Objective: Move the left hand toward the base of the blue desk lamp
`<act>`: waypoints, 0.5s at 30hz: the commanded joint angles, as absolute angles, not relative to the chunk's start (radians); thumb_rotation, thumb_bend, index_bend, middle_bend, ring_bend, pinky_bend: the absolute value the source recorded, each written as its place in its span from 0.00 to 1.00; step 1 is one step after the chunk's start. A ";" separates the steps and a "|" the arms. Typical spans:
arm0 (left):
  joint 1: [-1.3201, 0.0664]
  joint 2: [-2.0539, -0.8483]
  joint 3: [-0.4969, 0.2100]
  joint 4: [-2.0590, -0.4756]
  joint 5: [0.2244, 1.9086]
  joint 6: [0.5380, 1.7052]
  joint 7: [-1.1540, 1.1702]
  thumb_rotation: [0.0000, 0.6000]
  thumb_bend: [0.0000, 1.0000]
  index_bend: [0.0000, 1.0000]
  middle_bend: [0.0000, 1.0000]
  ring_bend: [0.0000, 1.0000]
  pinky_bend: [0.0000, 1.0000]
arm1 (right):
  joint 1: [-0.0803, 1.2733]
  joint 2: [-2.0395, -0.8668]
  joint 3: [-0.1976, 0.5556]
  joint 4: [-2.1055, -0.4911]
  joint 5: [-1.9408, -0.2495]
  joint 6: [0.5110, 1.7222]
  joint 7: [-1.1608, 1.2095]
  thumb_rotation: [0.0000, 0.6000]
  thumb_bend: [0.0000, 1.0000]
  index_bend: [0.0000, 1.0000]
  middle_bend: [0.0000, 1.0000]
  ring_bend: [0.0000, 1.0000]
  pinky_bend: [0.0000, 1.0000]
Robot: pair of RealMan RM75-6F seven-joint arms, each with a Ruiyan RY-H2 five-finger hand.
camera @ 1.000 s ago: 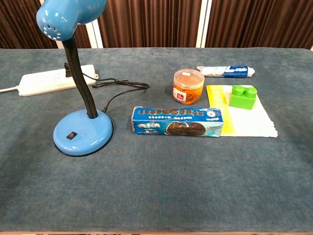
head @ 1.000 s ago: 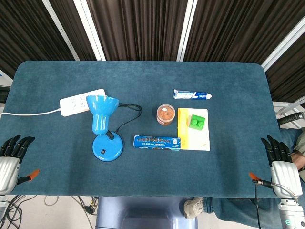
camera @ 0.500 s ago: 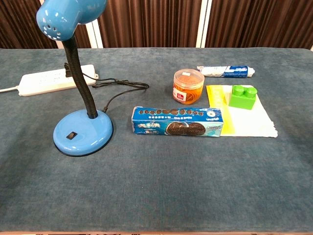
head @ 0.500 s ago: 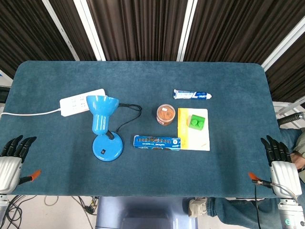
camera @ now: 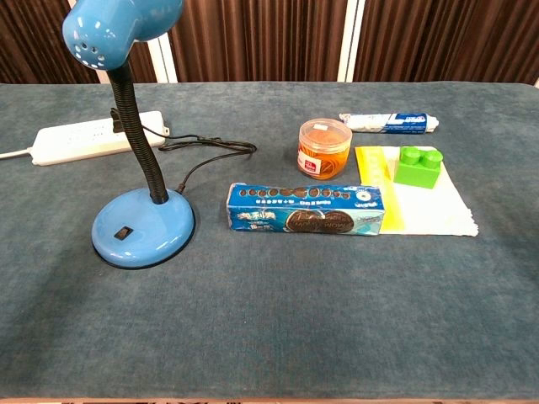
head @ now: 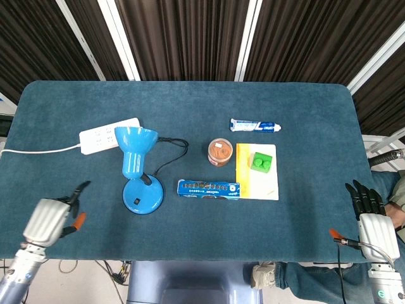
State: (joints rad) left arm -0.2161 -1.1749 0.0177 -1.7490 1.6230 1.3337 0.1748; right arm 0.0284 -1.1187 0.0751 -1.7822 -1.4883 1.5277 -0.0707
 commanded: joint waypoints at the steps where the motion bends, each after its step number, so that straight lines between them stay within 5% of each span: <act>1: -0.281 -1.243 0.022 -1.736 1.576 1.203 0.251 1.00 0.53 0.09 0.72 0.69 0.87 | 0.028 -1.117 0.075 -1.783 -1.486 1.527 -0.069 1.00 0.10 0.00 0.02 0.04 0.00; 8: -0.341 -1.346 0.007 -1.700 1.469 1.064 0.392 1.00 0.55 0.08 0.72 0.70 0.88 | 0.030 -1.111 0.074 -1.783 -1.485 1.521 -0.063 1.00 0.10 0.00 0.02 0.04 0.00; 15: -0.348 -1.424 -0.010 -1.665 1.378 1.051 0.485 1.00 0.55 0.08 0.72 0.70 0.88 | 0.034 -1.112 0.069 -1.782 -1.484 1.506 -0.065 1.00 0.10 0.00 0.02 0.04 0.00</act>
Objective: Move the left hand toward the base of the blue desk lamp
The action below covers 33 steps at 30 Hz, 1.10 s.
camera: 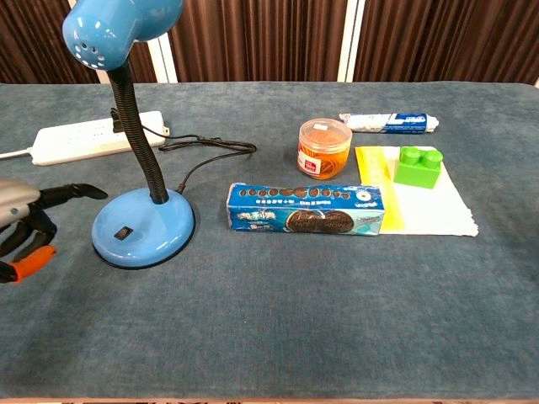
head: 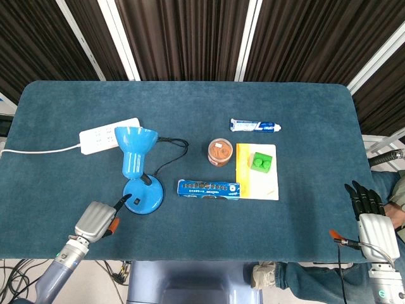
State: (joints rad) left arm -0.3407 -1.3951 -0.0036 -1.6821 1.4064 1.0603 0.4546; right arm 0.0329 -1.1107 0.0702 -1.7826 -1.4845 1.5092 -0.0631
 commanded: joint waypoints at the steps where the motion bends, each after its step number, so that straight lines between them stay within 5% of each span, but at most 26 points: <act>1: -0.350 -1.432 -0.011 -1.662 1.371 1.049 0.493 1.00 0.55 0.08 0.72 0.70 0.88 | 0.035 -1.112 0.068 -1.783 -1.485 1.505 -0.065 1.00 0.10 0.00 0.02 0.04 0.00; 33: -0.376 -1.496 0.035 -1.615 1.299 1.031 0.570 1.00 0.55 0.09 0.72 0.70 0.88 | 0.035 -1.114 0.069 -1.794 -1.480 1.507 -0.069 1.00 0.10 0.00 0.02 0.04 0.00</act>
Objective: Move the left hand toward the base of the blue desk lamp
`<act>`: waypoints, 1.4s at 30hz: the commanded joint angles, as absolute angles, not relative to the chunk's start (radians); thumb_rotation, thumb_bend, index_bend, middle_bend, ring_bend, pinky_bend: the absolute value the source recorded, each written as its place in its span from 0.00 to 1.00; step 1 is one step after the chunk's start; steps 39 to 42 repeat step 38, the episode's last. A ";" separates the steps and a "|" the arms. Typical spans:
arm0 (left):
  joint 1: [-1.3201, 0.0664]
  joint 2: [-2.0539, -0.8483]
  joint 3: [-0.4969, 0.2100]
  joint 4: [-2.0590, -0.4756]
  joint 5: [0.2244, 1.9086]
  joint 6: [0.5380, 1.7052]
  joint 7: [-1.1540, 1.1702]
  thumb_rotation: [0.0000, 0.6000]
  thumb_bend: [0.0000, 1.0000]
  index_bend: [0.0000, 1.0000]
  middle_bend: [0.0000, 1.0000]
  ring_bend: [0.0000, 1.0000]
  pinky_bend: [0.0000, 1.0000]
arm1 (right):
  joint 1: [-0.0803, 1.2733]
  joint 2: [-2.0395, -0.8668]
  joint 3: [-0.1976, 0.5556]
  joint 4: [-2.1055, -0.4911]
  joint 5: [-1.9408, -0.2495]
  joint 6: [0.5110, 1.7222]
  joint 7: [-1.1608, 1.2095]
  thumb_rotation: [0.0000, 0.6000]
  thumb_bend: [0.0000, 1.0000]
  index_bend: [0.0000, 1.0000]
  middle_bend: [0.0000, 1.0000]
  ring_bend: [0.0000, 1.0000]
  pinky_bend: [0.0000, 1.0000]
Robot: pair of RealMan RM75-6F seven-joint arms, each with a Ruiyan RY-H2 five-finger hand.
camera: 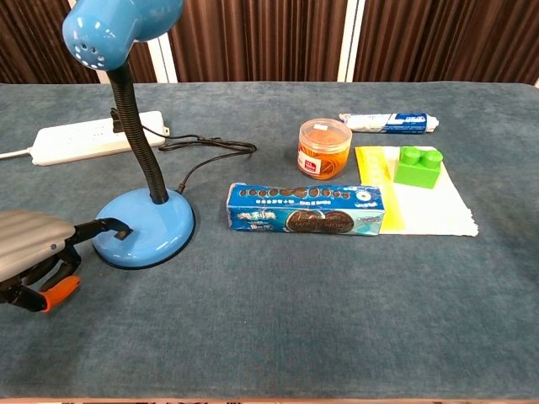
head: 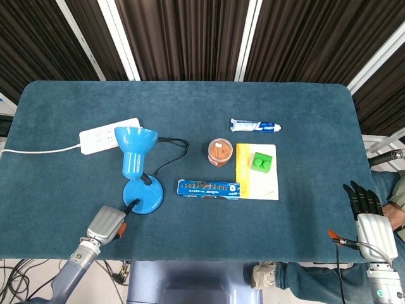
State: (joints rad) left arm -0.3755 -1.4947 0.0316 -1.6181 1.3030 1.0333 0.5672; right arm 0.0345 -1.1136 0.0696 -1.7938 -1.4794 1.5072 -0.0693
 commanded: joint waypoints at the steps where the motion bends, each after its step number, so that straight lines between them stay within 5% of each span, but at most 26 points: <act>1: -0.377 -1.497 0.036 -1.613 1.296 1.027 0.570 1.00 0.55 0.09 0.72 0.70 0.88 | 0.035 -1.114 0.069 -1.794 -1.480 1.507 -0.069 1.00 0.10 0.00 0.02 0.04 0.00; 17: -0.398 -1.482 0.024 -1.623 1.290 1.040 0.571 1.00 0.53 0.09 0.69 0.67 0.85 | 0.036 -1.115 0.067 -1.798 -1.480 1.504 -0.073 1.00 0.10 0.00 0.02 0.04 0.00; 20: -0.376 -1.452 0.006 -1.658 1.330 1.135 0.588 1.00 0.46 0.09 0.57 0.54 0.66 | 0.035 -1.115 0.067 -1.798 -1.480 1.505 -0.072 1.00 0.10 0.00 0.02 0.04 0.00; 23: -0.330 -1.402 -0.002 -1.723 1.375 1.258 0.571 1.00 0.31 0.09 0.34 0.29 0.38 | 0.034 -1.113 0.067 -1.799 -1.480 1.506 -0.071 1.00 0.10 0.00 0.02 0.04 0.00; 28: -0.234 -1.266 0.017 -1.818 1.439 1.417 0.411 1.00 0.14 0.10 0.18 0.08 0.16 | 0.031 -1.110 0.070 -1.803 -1.480 1.515 -0.067 1.00 0.10 0.00 0.02 0.04 0.00; 34: -0.152 -1.117 0.069 -1.800 1.529 1.528 0.209 1.00 0.05 0.11 0.16 0.05 0.09 | 0.031 -1.109 0.070 -1.802 -1.479 1.515 -0.068 1.00 0.10 0.00 0.02 0.04 0.00; 42: -0.135 -1.072 0.082 -1.777 1.543 1.537 0.124 1.00 0.05 0.11 0.14 0.04 0.08 | 0.034 -1.114 0.068 -1.801 -1.481 1.510 -0.074 1.00 0.10 0.00 0.02 0.04 0.00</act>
